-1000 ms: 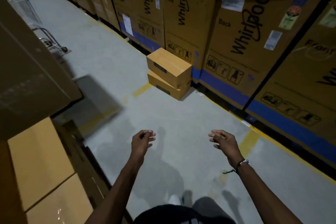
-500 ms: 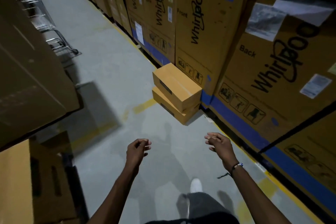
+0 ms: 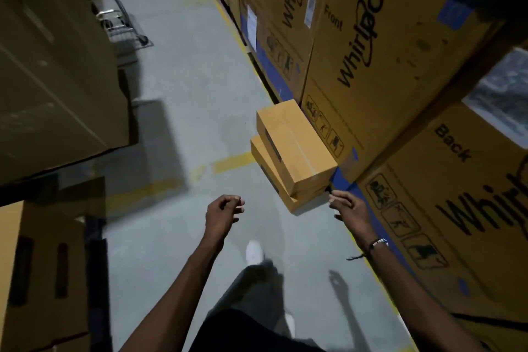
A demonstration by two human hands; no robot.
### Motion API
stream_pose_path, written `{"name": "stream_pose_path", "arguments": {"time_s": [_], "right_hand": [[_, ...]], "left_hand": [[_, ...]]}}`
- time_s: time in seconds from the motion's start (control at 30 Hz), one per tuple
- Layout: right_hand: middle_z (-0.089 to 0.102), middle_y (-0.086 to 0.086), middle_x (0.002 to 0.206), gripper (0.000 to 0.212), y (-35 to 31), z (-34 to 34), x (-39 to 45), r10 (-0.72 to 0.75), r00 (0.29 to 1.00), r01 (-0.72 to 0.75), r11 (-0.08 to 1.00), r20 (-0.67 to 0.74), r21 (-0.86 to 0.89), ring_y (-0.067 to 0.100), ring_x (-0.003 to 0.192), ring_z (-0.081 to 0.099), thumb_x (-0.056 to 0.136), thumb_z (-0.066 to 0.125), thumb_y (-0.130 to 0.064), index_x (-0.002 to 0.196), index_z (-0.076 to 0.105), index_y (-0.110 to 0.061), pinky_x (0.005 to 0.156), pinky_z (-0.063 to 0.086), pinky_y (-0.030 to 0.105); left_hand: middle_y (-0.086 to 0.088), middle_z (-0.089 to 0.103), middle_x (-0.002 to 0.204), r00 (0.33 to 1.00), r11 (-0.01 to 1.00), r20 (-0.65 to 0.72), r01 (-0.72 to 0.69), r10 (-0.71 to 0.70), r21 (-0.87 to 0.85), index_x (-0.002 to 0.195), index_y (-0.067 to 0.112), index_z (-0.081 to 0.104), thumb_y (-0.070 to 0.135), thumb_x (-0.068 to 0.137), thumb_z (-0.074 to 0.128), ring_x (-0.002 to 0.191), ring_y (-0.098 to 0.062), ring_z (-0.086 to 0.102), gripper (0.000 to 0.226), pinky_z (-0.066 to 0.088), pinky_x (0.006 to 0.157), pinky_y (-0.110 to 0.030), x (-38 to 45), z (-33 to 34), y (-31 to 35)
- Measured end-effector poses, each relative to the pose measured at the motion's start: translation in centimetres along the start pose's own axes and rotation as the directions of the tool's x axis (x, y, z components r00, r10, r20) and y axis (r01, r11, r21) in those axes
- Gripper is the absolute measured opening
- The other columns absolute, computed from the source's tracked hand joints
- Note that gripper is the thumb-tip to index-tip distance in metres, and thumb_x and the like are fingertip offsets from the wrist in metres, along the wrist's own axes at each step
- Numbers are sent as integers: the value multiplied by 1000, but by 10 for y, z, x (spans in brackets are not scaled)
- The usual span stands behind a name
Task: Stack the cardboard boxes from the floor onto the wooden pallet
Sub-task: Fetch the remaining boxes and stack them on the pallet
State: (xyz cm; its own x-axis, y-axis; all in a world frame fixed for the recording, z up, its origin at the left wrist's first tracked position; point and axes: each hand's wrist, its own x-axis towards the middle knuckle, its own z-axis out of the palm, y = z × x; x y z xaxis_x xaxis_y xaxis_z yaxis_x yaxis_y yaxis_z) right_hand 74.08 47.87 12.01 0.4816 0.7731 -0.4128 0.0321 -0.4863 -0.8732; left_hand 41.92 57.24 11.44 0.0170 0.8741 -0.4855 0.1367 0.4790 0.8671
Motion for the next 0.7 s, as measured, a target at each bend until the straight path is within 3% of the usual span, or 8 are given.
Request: {"name": "stream_pose_path", "arguments": {"time_s": [0.2,0.3,0.37,0.43,0.5,0.7], "right_hand": [[71,0,123,28,-30,18,107,33,998,-30,998,48,-57,19,111,66,99,69,-21,127,68,-20,86,58,41],[71,2,123,29,-50,27,162,70,997,-67,993,36,-95,17,99,67,99,68,-21,128,68,-19,72,53,29],[70,2,124,31,-61,31,197,79,996,-74,990,30,-120,18,94,67,99,67,-20,129,67,-17,69,55,29],[69,3,126,33,-71,32,234,102,995,-98,988,22,-119,22,107,68,98,68,-17,131,65,-13,84,61,40],[68,0,126,37,-77,31,268,122,992,-120,983,11,-140,24,117,65,97,70,-16,134,63,-14,98,56,51],[51,-2,149,51,-72,29,371,149,989,-137,959,28,-248,16,123,52,98,68,-20,147,52,-22,108,46,47]], "left_hand": [[2,79,97,1000,999,22,11,-12,41,102,14,74,22,102,63,90,-18,77,14,58,79,-36,115,39,32],[1,78,99,999,997,40,26,-29,73,101,15,74,23,101,64,90,-17,77,12,58,78,-34,174,62,52],[0,77,103,997,995,64,30,-37,95,103,16,73,26,100,67,92,-16,76,12,58,78,-35,209,77,65],[0,75,106,995,990,95,27,-40,136,107,17,71,29,100,68,94,-15,76,14,59,79,-35,244,94,78],[1,74,108,992,985,123,15,-37,171,109,19,69,31,100,68,97,-15,75,15,59,80,-37,275,110,87],[4,72,113,986,971,160,3,-42,237,114,19,67,31,99,69,103,-16,73,19,60,82,-40,368,161,87]]}}
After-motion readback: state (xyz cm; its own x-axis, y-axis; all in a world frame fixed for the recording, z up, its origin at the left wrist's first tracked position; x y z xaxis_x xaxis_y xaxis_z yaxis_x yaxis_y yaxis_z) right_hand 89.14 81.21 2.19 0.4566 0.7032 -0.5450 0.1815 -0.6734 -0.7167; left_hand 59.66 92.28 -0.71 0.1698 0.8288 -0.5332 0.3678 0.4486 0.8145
